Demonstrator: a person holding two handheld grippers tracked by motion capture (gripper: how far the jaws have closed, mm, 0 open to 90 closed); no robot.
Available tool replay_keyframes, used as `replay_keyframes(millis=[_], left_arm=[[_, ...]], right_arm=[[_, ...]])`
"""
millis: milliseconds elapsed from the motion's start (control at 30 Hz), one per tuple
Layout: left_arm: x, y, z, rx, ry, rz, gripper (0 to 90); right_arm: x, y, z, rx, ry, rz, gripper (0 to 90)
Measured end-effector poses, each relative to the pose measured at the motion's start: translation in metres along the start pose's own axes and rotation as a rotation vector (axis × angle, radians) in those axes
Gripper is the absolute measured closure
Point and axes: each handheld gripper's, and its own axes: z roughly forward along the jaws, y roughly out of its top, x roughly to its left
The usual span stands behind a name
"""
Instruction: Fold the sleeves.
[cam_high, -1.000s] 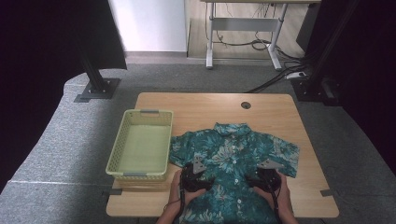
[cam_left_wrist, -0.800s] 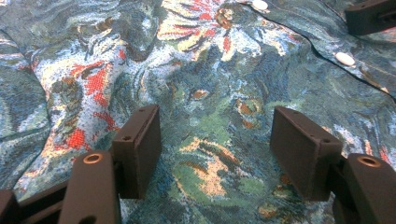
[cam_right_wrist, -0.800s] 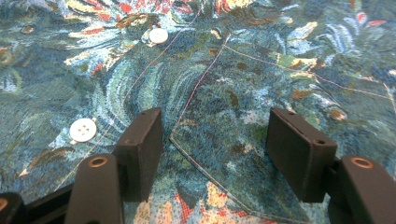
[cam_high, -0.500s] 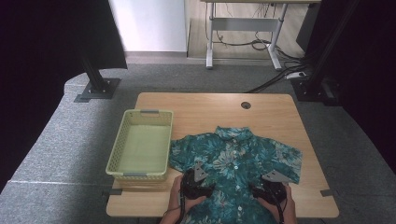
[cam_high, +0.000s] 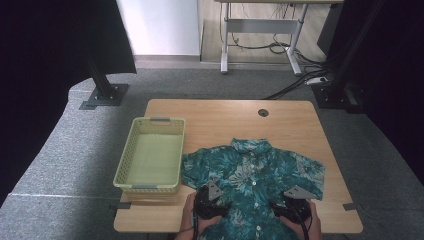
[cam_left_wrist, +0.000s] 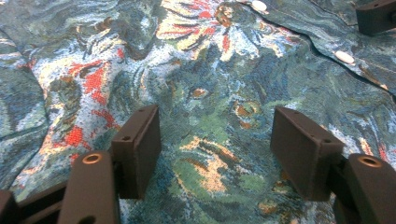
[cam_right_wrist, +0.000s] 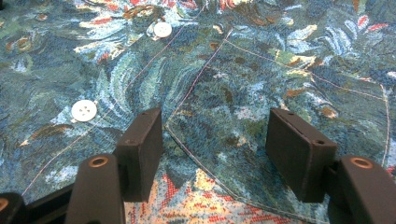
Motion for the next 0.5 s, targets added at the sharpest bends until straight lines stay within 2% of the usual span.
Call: replay_keyframes(millis=[67, 300, 500], left_arm=[[0.0, 0.0, 0.0, 0.001, -0.001, 0.002, 31.3], [0.001, 0.001, 0.001, 0.002, -0.013, 0.0, 29.0], [0.001, 0.002, 0.002, 0.008, 0.006, 0.016, 28.5]], right_arm=[[0.0, 0.001, 0.0, 0.004, 0.002, 0.003, 33.5], [-0.002, 0.007, -0.001, -0.047, 0.04, 0.004, 32.7], [-0.015, 0.012, 0.002, -0.066, 0.052, 0.018, 30.9]])
